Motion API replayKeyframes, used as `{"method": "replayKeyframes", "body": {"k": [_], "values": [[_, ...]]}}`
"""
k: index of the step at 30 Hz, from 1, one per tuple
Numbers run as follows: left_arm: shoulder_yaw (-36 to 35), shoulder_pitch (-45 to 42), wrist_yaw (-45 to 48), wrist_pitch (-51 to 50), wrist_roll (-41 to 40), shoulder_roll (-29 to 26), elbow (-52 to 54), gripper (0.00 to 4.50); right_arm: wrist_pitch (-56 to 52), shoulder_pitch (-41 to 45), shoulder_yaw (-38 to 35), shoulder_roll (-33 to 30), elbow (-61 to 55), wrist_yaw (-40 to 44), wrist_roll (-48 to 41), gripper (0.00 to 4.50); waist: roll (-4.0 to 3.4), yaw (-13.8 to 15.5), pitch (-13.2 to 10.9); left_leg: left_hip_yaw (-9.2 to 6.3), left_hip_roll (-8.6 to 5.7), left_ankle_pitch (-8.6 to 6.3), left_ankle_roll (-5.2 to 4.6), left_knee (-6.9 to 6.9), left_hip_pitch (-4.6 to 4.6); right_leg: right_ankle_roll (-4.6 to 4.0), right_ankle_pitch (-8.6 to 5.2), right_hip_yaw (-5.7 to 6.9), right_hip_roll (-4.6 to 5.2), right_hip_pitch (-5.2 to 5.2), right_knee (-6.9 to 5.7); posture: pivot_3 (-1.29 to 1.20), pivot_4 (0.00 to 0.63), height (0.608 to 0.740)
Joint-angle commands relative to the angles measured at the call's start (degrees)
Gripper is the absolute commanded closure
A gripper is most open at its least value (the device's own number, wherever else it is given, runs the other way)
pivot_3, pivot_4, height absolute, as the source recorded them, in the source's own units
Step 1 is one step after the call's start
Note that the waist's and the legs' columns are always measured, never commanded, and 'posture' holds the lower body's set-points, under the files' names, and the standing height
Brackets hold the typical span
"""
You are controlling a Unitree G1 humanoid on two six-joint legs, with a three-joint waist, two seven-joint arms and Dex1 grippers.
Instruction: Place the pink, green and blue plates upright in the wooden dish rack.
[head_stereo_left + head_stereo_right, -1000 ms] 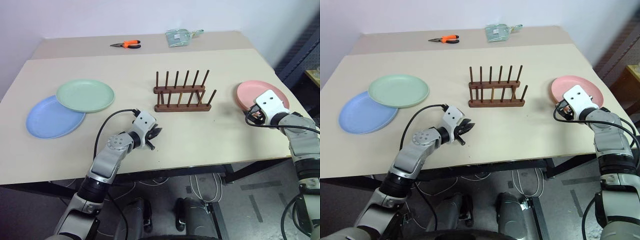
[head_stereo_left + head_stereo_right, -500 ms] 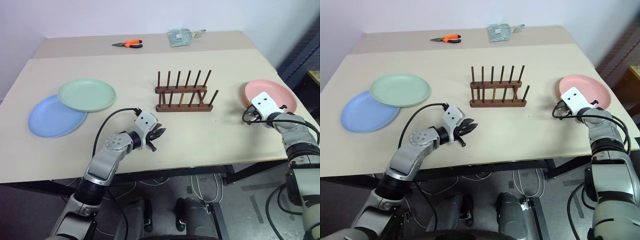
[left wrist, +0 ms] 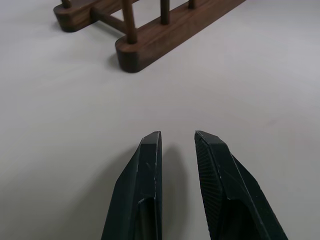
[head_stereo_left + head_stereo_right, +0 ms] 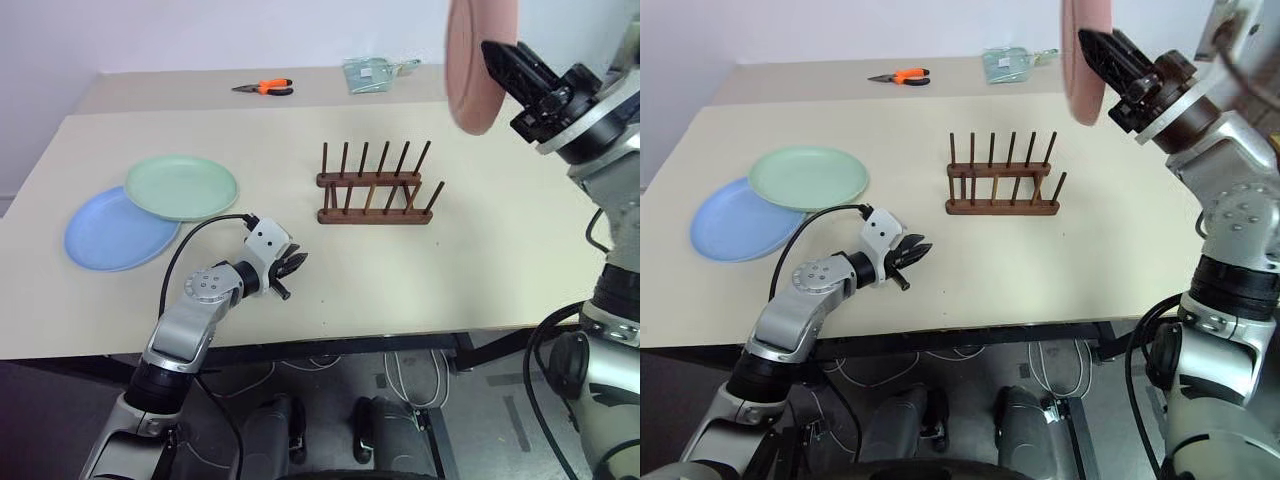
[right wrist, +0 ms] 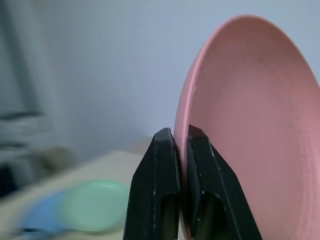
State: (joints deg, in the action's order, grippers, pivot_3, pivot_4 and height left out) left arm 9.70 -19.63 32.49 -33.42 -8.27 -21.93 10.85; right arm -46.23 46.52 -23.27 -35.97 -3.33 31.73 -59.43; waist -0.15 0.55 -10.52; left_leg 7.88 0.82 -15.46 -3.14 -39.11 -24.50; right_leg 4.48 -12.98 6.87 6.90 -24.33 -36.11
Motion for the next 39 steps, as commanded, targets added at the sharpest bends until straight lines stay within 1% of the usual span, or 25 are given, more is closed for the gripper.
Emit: {"method": "replayKeyframes", "body": {"k": [1, 3, 10, 13, 18, 19, 20, 22, 24, 25, 27, 29, 31, 32, 33, 34, 35, 36, 37, 39], "values": [[-1.7, -1.1, 0.8, 1.0, -1.8, 0.3, 1.0, 3.49, -4.6, 1.4, -1.7, 1.2, 0.8, -5.3, -4.7, 4.46, 0.0, 0.0, 0.0, 0.01, -0.01, 0.0, 0.0, 0.0, -0.01, -0.01, 0.01, 0.0, 0.01, -0.02, 0.0, 0.0, 0.15, 0.74], [-2.2, -1.0, 1.0, 0.8, -2.8, 0.5, 1.7, 3.49, -5.9, 1.6, -1.7, 1.5, 3.0, -6.6, -4.9, 4.46, 0.0, 0.0, 0.0, 0.03, -0.01, 0.0, 0.0, 0.01, -0.07, -0.02, 0.01, -0.01, 0.01, -0.09, -0.02, 0.0, 0.15, 0.74], [-3.6, -0.2, 0.7, -0.1, -4.8, 0.4, 3.5, 3.49, -6.4, 2.5, -1.2, 1.9, 10.9, -6.3, -3.2, 4.46, -0.01, -0.1, 0.0, 0.11, -0.01, 0.02, -0.04, 0.0, -0.19, 0.0, 0.02, 0.0, -0.11, -0.19, -0.03, 0.0, 0.15, 0.74], [-4.0, 0.2, 0.7, -0.1, -5.7, 0.7, 4.3, 3.49, -6.1, 3.9, -0.1, 2.0, 16.5, -6.6, -0.7, 4.46, -0.01, -0.1, 0.0, 0.15, -0.02, 0.02, -0.05, 0.0, -0.19, 0.01, 0.02, 0.03, -0.18, -0.19, -0.05, 0.0, 0.15, 0.74], [-4.3, 0.3, 0.7, -0.4, -6.7, 0.6, 5.1, 3.49, -5.1, 5.9, 0.8, 2.1, 20.7, -4.9, 2.7, 4.46, -0.02, -0.2, 0.0, 0.16, -0.02, 0.02, -0.05, 0.0, -0.2, 0.02, 0.02, 0.03, -0.21, -0.2, -0.05, 0.0, 0.15, 0.74], [-4.6, 0.5, 0.7, -0.7, -7.3, 0.6, 5.3, 3.49, -3.8, 6.4, 1.1, 2.1, 20.9, -4.6, 3.9, 3.78, -0.02, -0.2, 0.0, 0.16, -0.02, 0.03, -0.05, 0.0, -0.2, 0.02, 0.02, 0.02, -0.21, -0.2, -0.05, 0.0, 0.15, 0.74], [-4.8, 0.6, 0.6, -0.7, -7.6, 0.7, 5.3, 3.24, -2.0, 6.7, 1.7, 2.0, 20.8, -4.2, 5.7, 3.44, -0.02, -0.2, 0.0, 0.16, -0.02, 0.03, -0.05, 0.0, -0.2, 0.02, 0.02, 0.02, -0.22, -0.2, -0.05, 0.0, 0.15, 0.74], [-6.4, 0.5, -0.4, -1.4, -8.7, 1.4, 5.5, 2.64, 4.9, 6.4, 5.0, 1.1, 19.0, -3.2, 12.8, 2.51, -0.02, -0.3, 0.0, 0.16, -0.02, 0.03, -0.05, 0.0, -0.19, 0.03, 0.01, 0.02, -0.23, -0.21, -0.05, 0.0, 0.15, 0.74], [-7.8, 0.2, -1.4, -1.8, -9.8, 2.2, 5.7, 1.57, 11.3, 5.7, 7.6, 0.5, 17.6, -2.2, 18.7, 1.48, -0.02, -0.3, 0.0, 0.16, -0.02, 0.03, -0.05, 0.0, -0.19, 0.04, 0.01, 0.02, -0.23, -0.21, -0.05, 0.0, 0.15, 0.74], [-9.5, -0.4, -2.9, -1.5, -10.3, 3.0, 5.5, 1.14, 13.9, 5.5, 8.0, -0.1, 16.9, -1.9, 20.9, 1.48, -0.02, -0.3, 0.0, 0.16, -0.02, 0.03, -0.04, 0.0, -0.2, 0.04, 0.01, 0.02, -0.23, -0.21, -0.04, 0.0, 0.15, 0.74], [-13.7, -2.0, -7.8, -0.5, -10.6, 5.3, 4.8, 0.11, 18.3, 5.3, 8.2, -1.1, 16.0, -1.6, 24.6, 1.48, -0.02, -0.2, 0.0, 0.16, -0.02, 0.03, -0.04, 0.0, -0.2, 0.05, 0.0, 0.02, -0.23, -0.21, -0.05, 0.0, 0.15, 0.74], [-18.8, -4.5, -14.1, -0.1, -11.2, 8.2, 3.2, 0.04, 21.9, 5.1, 8.5, -2.1, 15.8, -1.8, 28.1, 1.48, 0.0, 0.1, 0.0, 0.15, -0.02, 0.03, -0.04, -0.01, -0.21, 0.07, 0.01, 0.02, -0.21, -0.21, -0.05, 0.0, 0.15, 0.74], [-24.4, -8.7, -25.4, 3.4, -7.3, 10.4, 0.9, 0.04, 26.2, 4.5, 9.1, -3.9, 15.3, -1.2, 32.1, 1.48, 0.01, 0.1, 0.0, 0.15, -0.03, 0.03, -0.04, -0.02, -0.21, 0.1, 0.03, 0.02, -0.22, -0.19, -0.03, 0.0, 0.15, 0.74], [-26.5, -10.9, -32.6, 4.9, -3.1, 10.6, 0.1, 0.04, 26.9, 4.1, 9.0, -4.7, 14.2, -0.2, 32.6, 1.48, 0.01, 0.1, 0.0, 0.15, -0.05, 0.03, -0.04, -0.02, -0.21, 0.11, 0.04, 0.02, -0.21, -0.19, -0.03, 0.0, 0.15, 0.74], [-29.1, -13.4, -40.4, 3.7, 0.4, 11.0, -0.4, 0.01, 27.7, 3.4, 9.2, -5.4, 12.5, 1.3, 32.8, 1.23, 0.02, 0.1, 0.0, 0.15, -0.05, 0.03, -0.04, -0.02, -0.21, 0.12, 0.04, 0.02, -0.21, -0.19, -0.03, 0.0, 0.15, 0.74], [-30.5, -14.9, -45.3, 2.5, 2.5, 11.3, -0.8, 0.0, 28.1, 2.9, 9.3, -5.8, 11.3, 2.5, 32.8, 0.95, 0.03, 0.0, 0.0, 0.14, -0.05, 0.03, -0.04, -0.01, -0.21, 0.12, 0.04, 0.02, -0.22, -0.19, -0.02, 0.0, 0.15, 0.74], [-31.9, -16.0, -48.8, 1.3, 3.4, 11.7, -0.7, 0.0, 27.8, 2.2, 9.5, -5.9, 9.2, 4.1, 32.1, 0.68, 0.03, -0.1, 0.0, 0.14, -0.04, 0.03, -0.04, 0.01, -0.21, 0.12, 0.04, 0.02, -0.21, -0.19, -0.02, 0.0, 0.15, 0.74], [-32.5, -16.9, -51.0, -0.5, 4.5, 11.4, -0.6, 0.0, 27.3, 1.5, 10.1, -5.7, 6.3, 5.5, 31.1, 0.27, 0.03, -0.2, 0.0, 0.14, -0.04, 0.03, -0.04, 0.01, -0.2, 0.12, 0.04, 0.0, -0.21, -0.19, -0.02, 0.0, 0.15, 0.74], [-33.5, -17.9, -52.9, -1.4, 5.0, 11.5, -0.6, 0.0, 25.9, 0.7, 10.6, -5.3, 3.4, 6.5, 29.8, 0.05, 0.03, -0.3, 0.0, 0.14, -0.04, 0.03, -0.04, 0.03, -0.2, 0.12, 0.04, 0.01, -0.22, -0.19, -0.01, 0.0, 0.15, 0.74], [-35.7, -19.8, -55.9, -3.6, 5.0, 11.7, -1.0, 0.0, 23.1, -1.2, 12.0, -4.9, -1.9, 8.7, 27.4, 0.05, 0.04, -0.2, 0.0, 0.15, -0.04, 0.04, -0.04, 0.03, -0.19, 0.13, 0.04, 0.02, -0.22, -0.19, -0.03, 0.0, 0.15, 0.74]]}}
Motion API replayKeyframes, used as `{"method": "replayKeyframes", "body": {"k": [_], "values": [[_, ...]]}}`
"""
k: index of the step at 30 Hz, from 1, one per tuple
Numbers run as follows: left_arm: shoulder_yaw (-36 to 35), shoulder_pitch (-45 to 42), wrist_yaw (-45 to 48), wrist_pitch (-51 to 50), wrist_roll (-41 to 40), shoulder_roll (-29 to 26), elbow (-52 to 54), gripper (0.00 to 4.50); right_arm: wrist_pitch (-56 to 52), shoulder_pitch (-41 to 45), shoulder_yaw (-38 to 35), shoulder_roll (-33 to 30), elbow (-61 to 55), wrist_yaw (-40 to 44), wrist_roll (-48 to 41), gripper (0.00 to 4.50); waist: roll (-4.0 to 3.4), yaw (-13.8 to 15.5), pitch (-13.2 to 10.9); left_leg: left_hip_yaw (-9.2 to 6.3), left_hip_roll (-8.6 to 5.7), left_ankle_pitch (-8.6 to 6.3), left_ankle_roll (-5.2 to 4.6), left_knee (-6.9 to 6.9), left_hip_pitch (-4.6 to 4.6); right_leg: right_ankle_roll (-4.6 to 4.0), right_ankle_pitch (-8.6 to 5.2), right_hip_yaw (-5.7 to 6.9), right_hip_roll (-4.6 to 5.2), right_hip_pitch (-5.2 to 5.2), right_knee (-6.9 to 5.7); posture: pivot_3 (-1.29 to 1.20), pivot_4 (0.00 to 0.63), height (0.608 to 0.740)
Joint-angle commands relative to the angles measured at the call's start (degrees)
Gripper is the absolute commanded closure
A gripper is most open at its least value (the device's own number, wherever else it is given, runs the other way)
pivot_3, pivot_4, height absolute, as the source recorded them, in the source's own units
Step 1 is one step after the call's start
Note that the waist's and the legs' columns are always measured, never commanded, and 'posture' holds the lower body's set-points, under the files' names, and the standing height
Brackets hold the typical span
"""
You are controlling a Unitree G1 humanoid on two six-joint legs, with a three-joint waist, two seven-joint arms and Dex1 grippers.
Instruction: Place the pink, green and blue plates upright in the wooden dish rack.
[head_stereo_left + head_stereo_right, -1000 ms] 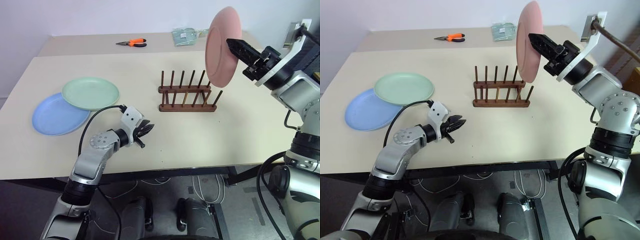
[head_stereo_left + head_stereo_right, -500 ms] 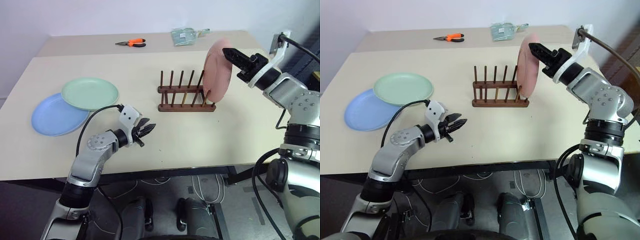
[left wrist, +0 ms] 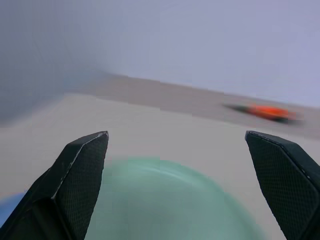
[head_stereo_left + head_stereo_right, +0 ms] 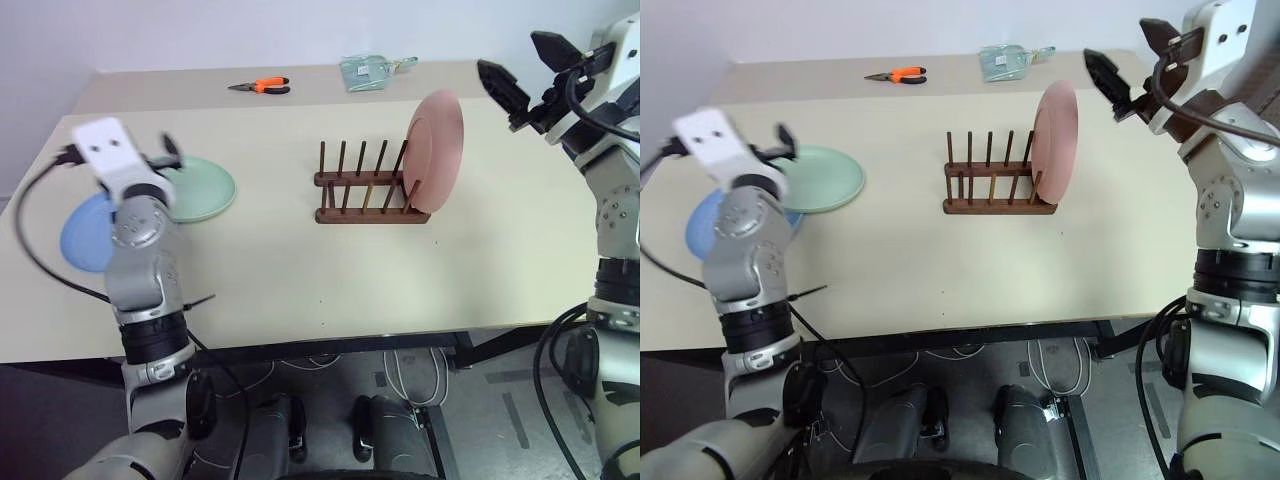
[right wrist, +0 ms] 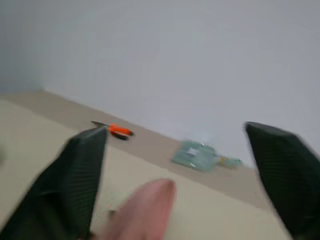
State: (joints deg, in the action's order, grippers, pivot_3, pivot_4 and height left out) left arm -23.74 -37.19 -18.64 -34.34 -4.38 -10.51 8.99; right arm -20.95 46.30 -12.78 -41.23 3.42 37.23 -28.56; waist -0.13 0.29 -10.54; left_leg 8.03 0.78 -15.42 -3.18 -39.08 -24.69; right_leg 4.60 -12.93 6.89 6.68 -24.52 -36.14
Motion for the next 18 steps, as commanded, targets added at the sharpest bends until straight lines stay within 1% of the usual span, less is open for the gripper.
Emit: {"method": "replayKeyframes", "body": {"k": [1, 4, 7, 8, 9, 11, 12, 15, 18], "values": [[-3.1, -2.9, -5.7, -3.5, 1.2, -0.1, 0.2, 0.0, -2.6, -2.2, 2.4, 0.5, -10.7, 4.2, -3.7, 0.05, 0.04, 0.2, 0.0, -0.01, 0.01, 0.0, 0.0, -0.02, 0.0, 0.0, 0.0, 0.01, 0.0, 0.01, -0.01, 0.0, 0.15, 0.74], [-6.9, -5.9, -6.0, -11.8, -2.1, -0.8, -4.0, 0.0, -4.8, -5.1, 4.8, 1.9, -16.1, 4.8, -4.8, 0.05, 0.14, 0.5, 0.0, -0.02, 0.01, 0.0, 0.0, -0.05, 0.0, 0.01, 0.01, 0.04, 0.0, 0.04, 0.0, 0.0, 0.15, 0.74], [-9.4, -7.9, -2.2, -16.9, -6.6, -1.7, -9.0, 0.0, -6.1, -7.0, 6.5, 3.3, -19.1, 4.5, -4.9, 0.05, 0.15, 0.5, 0.0, -0.04, -0.05, -0.01, -0.01, -0.06, -0.01, 0.04, 0.01, 0.06, 0.02, 0.05, 0.01, 0.0, 0.15, 0.74], [-11.2, -8.9, -1.3, -18.5, -8.8, -1.5, -10.6, 0.0, -6.4, -7.6, 7.1, 3.8, -19.9, 4.2, -4.7, 0.05, 0.15, 0.5, 0.0, -0.04, -0.05, -0.01, -0.01, -0.06, -0.01, 0.04, 0.01, 0.06, 0.02, 0.05, 0.01, 0.0, 0.15, 0.74], [-12.9, -9.8, -1.5, -19.9, -10.1, -1.5, -11.9, 0.25, -6.4, -8.1, 7.5, 4.2, -20.6, 4.0, -4.5, 0.01, 0.18, 0.5, 0.0, -0.04, -0.05, -0.01, -0.01, -0.06, -0.01, 0.04, 0.01, 0.06, 0.02, 0.05, 0.0, 0.0, 0.15, 0.74], [-15.7, -10.9, -2.7, -19.5, -11.8, -1.4, -13.6, 0.92, -6.7, -9.0, 7.8, 4.7, -21.6, 3.6, -4.2, 0.0, 0.27, 0.4, -0.1, -0.06, -0.04, 0.01, 0.02, -0.06, -0.01, 0.05, 0.01, 0.07, -0.01, 0.05, 0.0, 0.0, 0.15, 0.74], [-16.8, -11.4, -2.7, -20.2, -12.8, -1.5, -14.4, 1.35, -6.9, -9.3, 7.8, 4.9, -22.0, 3.5, -4.2, 0.0, 0.35, 0.3, -0.1, -0.06, -0.04, 0.0, 0.02, -0.06, -0.01, 0.05, 0.01, 0.06, -0.01, 0.05, 0.0, 0.0, 0.15, 0.74], [-17.6, -12.1, -2.5, -20.4, -14.5, -2.1, -15.9, 2.95, -7.0, -10.1, 8.0, 5.1, -22.7, 3.0, -3.7, 0.0, 0.39, 0.3, -0.1, -0.06, -0.04, 0.0, 0.03, -0.06, -0.01, 0.04, 0.01, 0.06, 0.0, 0.05, 0.0, 0.0, 0.15, 0.74], [-17.1, -12.2, -2.2, -19.5, -15.0, -2.8, -15.9, 4.43, -6.9, -10.5, 7.9, 5.2, -22.8, 2.5, -3.1, 0.0, 0.4, 0.3, -0.1, -0.06, -0.04, 0.01, 0.05, -0.06, 0.0, 0.04, 0.01, 0.06, -0.02, 0.05, 0.0, 0.0, 0.15, 0.74]]}}
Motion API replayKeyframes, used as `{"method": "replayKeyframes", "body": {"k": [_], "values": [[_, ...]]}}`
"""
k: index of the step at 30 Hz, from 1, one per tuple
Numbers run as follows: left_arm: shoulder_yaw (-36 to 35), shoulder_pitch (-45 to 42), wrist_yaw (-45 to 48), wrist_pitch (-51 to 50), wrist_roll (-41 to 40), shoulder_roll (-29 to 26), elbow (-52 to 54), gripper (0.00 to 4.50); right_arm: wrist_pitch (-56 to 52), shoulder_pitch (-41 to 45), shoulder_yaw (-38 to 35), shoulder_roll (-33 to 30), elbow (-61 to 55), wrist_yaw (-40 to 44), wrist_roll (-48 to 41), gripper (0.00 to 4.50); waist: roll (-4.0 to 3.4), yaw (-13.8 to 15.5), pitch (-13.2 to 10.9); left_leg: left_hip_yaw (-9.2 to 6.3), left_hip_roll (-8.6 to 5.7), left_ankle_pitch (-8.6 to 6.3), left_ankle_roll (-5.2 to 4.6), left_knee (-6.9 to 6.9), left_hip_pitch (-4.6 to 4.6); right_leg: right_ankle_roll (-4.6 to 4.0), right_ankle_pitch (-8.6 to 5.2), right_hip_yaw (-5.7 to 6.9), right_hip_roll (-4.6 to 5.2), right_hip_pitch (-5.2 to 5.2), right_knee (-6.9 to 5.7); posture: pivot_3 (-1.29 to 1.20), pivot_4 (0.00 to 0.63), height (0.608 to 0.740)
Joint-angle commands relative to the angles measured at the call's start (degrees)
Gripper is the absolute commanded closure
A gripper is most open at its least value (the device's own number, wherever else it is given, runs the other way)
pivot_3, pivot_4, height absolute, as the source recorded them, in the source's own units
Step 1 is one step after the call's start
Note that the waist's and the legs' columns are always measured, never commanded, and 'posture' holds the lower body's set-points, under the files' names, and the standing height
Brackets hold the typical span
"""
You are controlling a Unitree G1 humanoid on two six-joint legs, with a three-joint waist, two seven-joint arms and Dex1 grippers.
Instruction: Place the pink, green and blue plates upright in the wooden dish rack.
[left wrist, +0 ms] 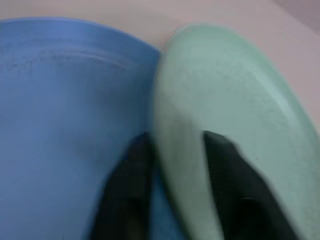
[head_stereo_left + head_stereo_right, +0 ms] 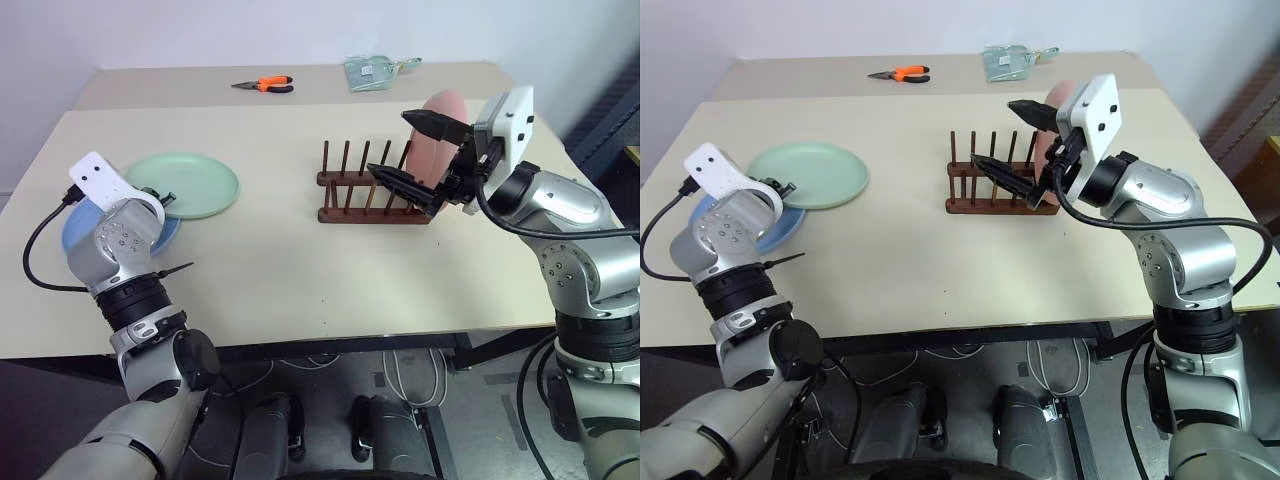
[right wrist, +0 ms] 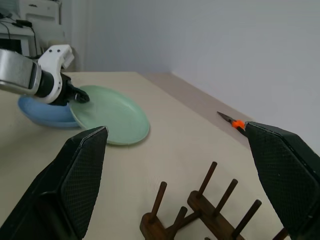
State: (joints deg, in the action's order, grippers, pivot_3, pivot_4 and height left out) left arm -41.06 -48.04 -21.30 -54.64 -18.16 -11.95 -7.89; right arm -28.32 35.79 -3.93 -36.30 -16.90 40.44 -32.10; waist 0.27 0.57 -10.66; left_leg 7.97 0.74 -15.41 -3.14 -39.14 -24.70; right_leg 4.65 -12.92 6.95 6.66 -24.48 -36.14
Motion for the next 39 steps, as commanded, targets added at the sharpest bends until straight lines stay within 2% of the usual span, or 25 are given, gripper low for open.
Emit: {"method": "replayKeyframes", "body": {"k": [1, 5, 8, 13, 21, 25, 30, 31, 32, 34, 36, 39], "values": [[1.5, -1.1, 1.2, 1.3, -1.1, -1.8, 1.6, 4.43, 0.2, 0.0, -1.1, 0.3, -2.3, -0.6, 0.2, 0.0, 0.01, 0.0, 0.0, 0.0, 0.0, 0.0, 0.0, 0.0, 0.0, 0.0, 0.0, 0.0, 0.0, 0.0, 0.0, 0.0, 0.15, 0.74], [7.7, 0.0, 7.4, 6.1, -1.9, -2.0, 7.8, 4.43, -1.2, 0.7, 0.2, -0.5, -2.0, 0.7, 0.4, 0.0, 0.07, 0.1, 0.0, 0.01, -0.01, 0.0, 0.01, 0.0, 0.0, 0.0, 0.0, 0.0, 0.0, 0.0, 0.01, 0.0, 0.15, 0.74], [13.5, 1.1, 12.2, 6.3, -3.8, -1.1, 15.7, 4.43, 2.1, 1.8, 6.9, -1.3, -3.4, 2.1, 7.5, 0.0, 0.12, 0.1, -0.1, 0.01, -0.02, -0.01, 0.02, 0.0, 0.0, 0.0, 0.0, 0.0, 0.02, 0.0, 0.01, 0.0, 0.15, 0.74], [20.4, 1.7, 12.7, -0.5, -6.0, 1.2, 27.0, 4.43, 11.3, 6.7, 19.0, 1.8, 1.2, 1.4, 22.6, 0.0, 0.11, -0.4, -0.1, 0.02, -0.02, 0.01, 0.06, 0.02, 0.02, 0.0, 0.0, -0.04, 0.02, -0.02, -0.01, 0.0, 0.15, 0.74], [21.8, -0.3, 9.9, -12.6, -11.7, 6.5, 37.8, 4.43, 25.4, 11.4, 24.7, 6.3, 15.9, 0.0, 35.8, 0.0, 0.13, -1.3, -0.1, 0.0, -0.01, 0.04, 0.08, 0.02, 0.03, 0.0, 0.0, -0.04, -0.02, 0.0, -0.01, 0.0, 0.15, 0.74], [21.2, -1.1, 9.8, -15.1, -12.6, 7.7, 38.9, 4.5, 29.6, 12.2, 24.5, 7.8, 19.7, -0.3, 38.3, 1.3, 0.13, -1.3, -0.1, 0.0, 0.01, 0.05, 0.09, 0.03, 0.03, -0.01, -0.01, -0.05, -0.06, 0.0, -0.01, 0.0, 0.15, 0.74], [18.6, -1.6, 9.5, -15.9, -13.6, 8.9, 38.7, 4.5, 32.9, 12.1, 23.4, 8.0, 20.9, -0.6, 40.6, 3.87, 0.13, -1.3, -0.1, -0.01, 0.01, 0.06, 0.1, 0.03, 0.03, -0.01, -0.01, -0.05, -0.07, 0.0, -0.01, 0.0, 0.15, 0.74], [16.5, -2.3, 8.8, -14.9, -14.4, 10.1, 38.1, 4.15, 33.3, 12.0, 23.1, 7.9, 20.7, -0.7, 40.9, 4.32, 0.15, -1.3, -0.1, -0.01, 0.01, 0.06, 0.1, 0.03, 0.03, -0.01, -0.01, -0.05, -0.06, 0.0, -0.01, 0.0, 0.15, 0.74], [14.2, -3.4, 7.9, -13.3, -15.0, 11.2, 37.4, 3.79, 33.7, 11.8, 22.8, 7.8, 20.4, -0.9, 41.3, 4.5, 0.16, -1.2, -0.1, -0.01, 0.01, 0.06, 0.1, 0.03, 0.03, -0.01, -0.01, -0.05, -0.06, 0.0, 0.0, 0.0, 0.15, 0.74], [10.1, -6.1, 5.3, -8.5, -14.6, 12.1, 35.7, 2.97, 34.2, 11.6, 21.7, 7.8, 19.7, -1.6, 41.6, 4.5, 0.18, -1.2, -0.1, -0.04, 0.01, 0.06, 0.1, 0.01, 0.03, -0.01, -0.01, -0.04, -0.06, 0.03, 0.01, 0.0, 0.15, 0.74], [8.8, -7.0, 3.7, -1.7, -10.4, 8.9, 33.6, 1.99, 32.7, 11.1, 19.4, 8.4, 18.1, -2.7, 40.0, 4.5, 0.2, -1.3, -0.1, -0.04, 0.01, 0.06, 0.1, 0.01, 0.03, -0.01, -0.01, -0.05, -0.06, 0.03, 0.01, 0.0, 0.15, 0.74], [12.8, -3.4, 6.2, 6.3, -3.0, 0.3, 30.4, 1.99, 25.4, 9.6, 13.9, 10.4, 13.5, -3.9, 33.9, 4.5, 0.18, -1.7, -0.1, -0.01, 0.01, 0.08, 0.14, 0.14, 0.11, -0.02, -0.01, -0.07, -0.11, 0.03, 0.0, 0.0, 0.15, 0.74]]}}
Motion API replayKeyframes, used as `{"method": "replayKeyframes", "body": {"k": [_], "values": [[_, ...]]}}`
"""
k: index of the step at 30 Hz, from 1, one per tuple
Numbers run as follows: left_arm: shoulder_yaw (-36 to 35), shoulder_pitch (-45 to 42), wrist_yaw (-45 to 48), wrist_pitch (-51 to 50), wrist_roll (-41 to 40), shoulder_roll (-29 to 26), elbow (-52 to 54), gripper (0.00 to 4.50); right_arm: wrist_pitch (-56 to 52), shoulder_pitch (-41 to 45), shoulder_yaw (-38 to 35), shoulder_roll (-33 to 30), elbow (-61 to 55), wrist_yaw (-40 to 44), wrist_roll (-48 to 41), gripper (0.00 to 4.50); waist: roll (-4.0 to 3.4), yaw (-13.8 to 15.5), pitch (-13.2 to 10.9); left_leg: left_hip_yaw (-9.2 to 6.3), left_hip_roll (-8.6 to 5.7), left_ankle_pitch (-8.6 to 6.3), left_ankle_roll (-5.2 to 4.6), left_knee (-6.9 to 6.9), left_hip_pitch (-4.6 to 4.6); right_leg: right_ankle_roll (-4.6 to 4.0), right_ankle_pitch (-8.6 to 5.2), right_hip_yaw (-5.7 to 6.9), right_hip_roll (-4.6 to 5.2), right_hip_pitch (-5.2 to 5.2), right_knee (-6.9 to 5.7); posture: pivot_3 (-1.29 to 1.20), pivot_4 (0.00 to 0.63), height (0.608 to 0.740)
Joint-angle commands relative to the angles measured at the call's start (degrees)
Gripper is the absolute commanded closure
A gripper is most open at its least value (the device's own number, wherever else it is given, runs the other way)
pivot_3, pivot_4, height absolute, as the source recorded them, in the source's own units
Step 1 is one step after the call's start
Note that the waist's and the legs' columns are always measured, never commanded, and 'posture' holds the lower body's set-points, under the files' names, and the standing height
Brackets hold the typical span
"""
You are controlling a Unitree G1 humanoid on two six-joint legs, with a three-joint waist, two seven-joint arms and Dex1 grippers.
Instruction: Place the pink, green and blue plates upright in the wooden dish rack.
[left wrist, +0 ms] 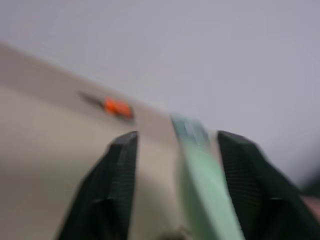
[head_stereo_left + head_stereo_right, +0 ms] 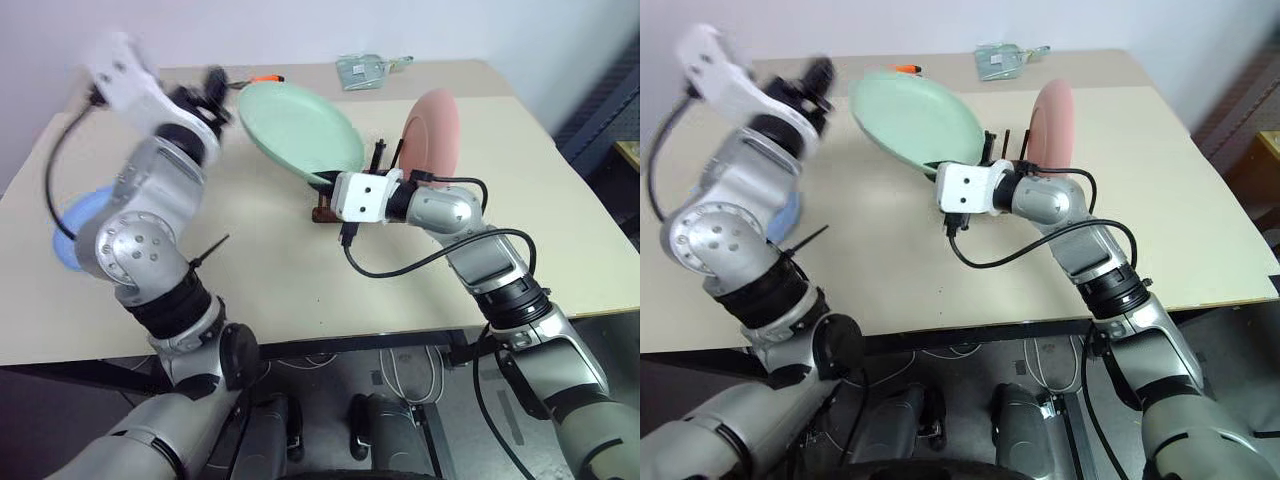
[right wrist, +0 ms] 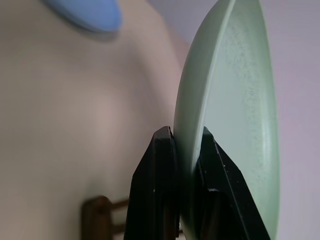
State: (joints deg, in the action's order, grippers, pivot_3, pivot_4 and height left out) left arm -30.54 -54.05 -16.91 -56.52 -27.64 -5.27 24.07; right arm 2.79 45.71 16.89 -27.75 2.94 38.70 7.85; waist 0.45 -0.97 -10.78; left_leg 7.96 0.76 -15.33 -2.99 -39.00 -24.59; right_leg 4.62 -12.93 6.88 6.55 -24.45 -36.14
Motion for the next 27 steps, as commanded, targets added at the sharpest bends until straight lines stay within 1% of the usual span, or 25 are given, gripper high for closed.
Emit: {"method": "replayKeyframes", "body": {"k": [1, 3, 7, 10, 12, 14, 17, 22, 26, 27], "values": [[4.3, 4.7, 3.8, 10.6, 8.4, -9.1, -2.6, 1.99, -9.5, -0.9, -9.3, 3.0, -8.4, -2.8, -9.1, 4.5, -0.01, -0.1, 0.0, 0.02, 0.03, 0.03, 0.04, 0.08, 0.04, -0.01, 0.0, -0.01, -0.04, 0.0, 0.0, 0.0, 0.15, 0.74], [8.5, 9.6, 8.2, 14.4, 11.2, -13.4, -4.8, 1.99, -18.4, -1.8, -14.4, 5.1, -12.7, -4.3, -16.1, 4.5, -0.02, 0.0, 0.0, 0.03, 0.05, 0.05, 0.09, 0.14, 0.07, -0.02, 0.0, -0.02, -0.08, 0.0, -0.01, 0.0, 0.15, 0.74], [16.9, 21.3, 19.7, 18.7, 12.1, -17.5, -6.5, 1.99, -38.3, -1.6, -23.6, 8.9, -20.0, -9.3, -30.4, 4.5, 0.0, 0.7, 0.0, 0.01, 0.03, 0.04, 0.09, 0.07, 0.04, -0.03, 0.0, -0.02, -0.03, 0.02, -0.01, 0.0, 0.15, 0.74], [22.3, 29.0, 26.4, 23.0, 13.2, -18.9, -6.3, 1.99, -48.0, -1.4, -27.4, 11.5, -22.9, -14.5, -37.1, 4.5, 0.0, 0.3, 0.0, 0.0, 0.02, 0.0, 0.13, 0.07, 0.01, -0.04, 0.0, -0.02, 0.01, -0.03, -0.01, 0.0, 0.15, 0.74], [23.2, 32.9, 28.8, 24.0, 11.8, -17.6, -6.3, 1.99, -52.9, -1.0, -30.0, 13.9, -23.5, -19.0, -40.2, 4.5, -0.03, 0.0, 0.0, 0.02, 0.04, -0.04, 0.21, 0.13, 0.0, -0.07, 0.01, -0.04, 0.06, -0.12, -0.03, 0.0, 0.15, 0.74], [23.4, 34.7, 30.4, 24.4, 10.5, -16.5, -5.8, 1.99, -56.0, -0.3, -31.7, 15.2, -23.3, -22.2, -42.2, 4.5, -0.04, -0.2, 0.0, 0.06, 0.08, 0.0, 0.21, 0.17, -0.02, -0.13, 0.03, -0.06, 0.12, -0.2, -0.04, 0.0, 0.15, 0.74], [24.4, 36.0, 31.6, 25.0, 10.8, -16.0, -5.1, 1.99, -58.6, 0.6, -33.8, 16.4, -22.0, -25.3, -44.9, 4.5, -0.04, 0.0, 0.0, 0.07, 0.09, 0.05, 0.16, 0.17, -0.04, -0.15, 0.03, -0.06, 0.11, -0.22, -0.06, 0.0, 0.15, 0.74], [24.2, 36.7, 31.7, 24.9, 10.9, -15.2, -5.3, 1.99, -61.8, 2.2, -36.8, 16.9, -18.2, -28.2, -49.0, 4.5, -0.04, 0.2, 0.0, 0.09, 0.05, 0.04, 0.11, 0.17, -0.05, -0.14, 0.03, -0.05, 0.04, -0.2, -0.04, 0.0, 0.15, 0.74], [24.1, 37.4, 31.7, 24.8, 11.2, -15.1, -5.2, 1.99, -62.5, 3.5, -36.8, 16.0, -15.2, -28.9, -50.1, 4.5, -0.04, 0.1, 0.0, 0.09, 0.05, 0.04, 0.1, 0.17, -0.05, -0.14, 0.03, -0.05, 0.0, -0.2, -0.04, 0.0, 0.15, 0.74], [24.0, 37.5, 31.7, 24.6, 11.1, -15.1, -5.1, 1.95, -62.2, 3.7, -36.0, 15.5, -14.6, -28.7, -49.6, 4.12, -0.04, 0.0, 0.0, 0.09, 0.06, 0.04, 0.09, 0.17, -0.05, -0.14, 0.03, -0.05, -0.01, -0.2, -0.04, 0.0, 0.15, 0.74]]}}
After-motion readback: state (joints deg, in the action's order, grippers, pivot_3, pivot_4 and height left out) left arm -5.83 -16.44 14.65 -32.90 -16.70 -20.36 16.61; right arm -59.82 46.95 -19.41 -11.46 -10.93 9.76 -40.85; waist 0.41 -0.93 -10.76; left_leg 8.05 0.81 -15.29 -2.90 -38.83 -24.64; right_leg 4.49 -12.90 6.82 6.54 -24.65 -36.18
